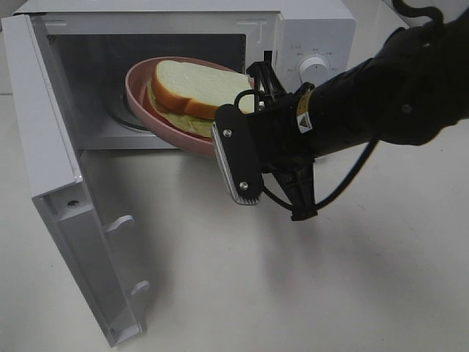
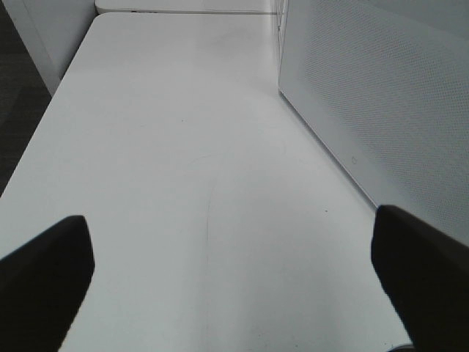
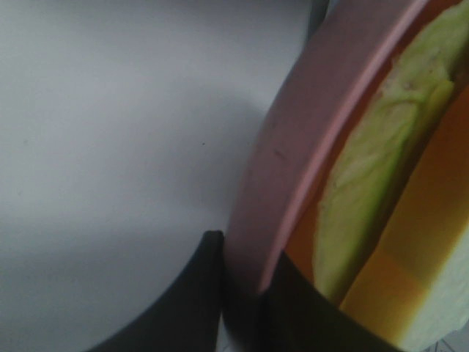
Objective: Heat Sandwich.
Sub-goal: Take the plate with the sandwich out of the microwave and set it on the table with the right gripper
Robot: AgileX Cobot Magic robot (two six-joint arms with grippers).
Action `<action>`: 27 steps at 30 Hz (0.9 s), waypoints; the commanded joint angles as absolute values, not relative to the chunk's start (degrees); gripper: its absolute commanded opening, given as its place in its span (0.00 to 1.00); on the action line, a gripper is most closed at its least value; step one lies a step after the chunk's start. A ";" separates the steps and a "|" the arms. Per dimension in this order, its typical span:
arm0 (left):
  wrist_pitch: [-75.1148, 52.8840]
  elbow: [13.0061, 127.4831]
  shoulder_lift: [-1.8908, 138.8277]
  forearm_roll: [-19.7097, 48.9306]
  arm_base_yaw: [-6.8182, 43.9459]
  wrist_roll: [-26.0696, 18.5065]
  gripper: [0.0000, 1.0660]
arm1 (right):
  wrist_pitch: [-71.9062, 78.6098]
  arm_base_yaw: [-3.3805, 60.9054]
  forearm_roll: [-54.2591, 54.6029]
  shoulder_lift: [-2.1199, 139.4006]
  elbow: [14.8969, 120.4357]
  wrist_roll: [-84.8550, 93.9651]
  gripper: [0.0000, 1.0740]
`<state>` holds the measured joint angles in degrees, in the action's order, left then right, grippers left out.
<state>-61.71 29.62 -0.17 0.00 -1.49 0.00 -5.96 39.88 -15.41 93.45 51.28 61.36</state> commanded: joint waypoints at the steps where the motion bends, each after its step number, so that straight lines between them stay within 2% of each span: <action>1: -61.13 29.56 -0.69 0.00 -1.66 0.00 0.92 | -4.70 40.85 -17.30 89.90 48.59 62.40 0.00; 16: -61.13 29.56 -0.69 0.00 -1.66 0.00 0.92 | -10.94 43.09 -25.15 77.64 38.90 62.40 0.00; 27: -61.13 29.56 -0.69 0.00 -1.66 0.00 0.92 | -17.42 43.09 -25.50 69.90 34.66 62.40 0.00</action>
<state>-61.71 29.62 -0.17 0.00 -1.49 0.00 -17.53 42.80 -24.87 71.68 35.18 61.94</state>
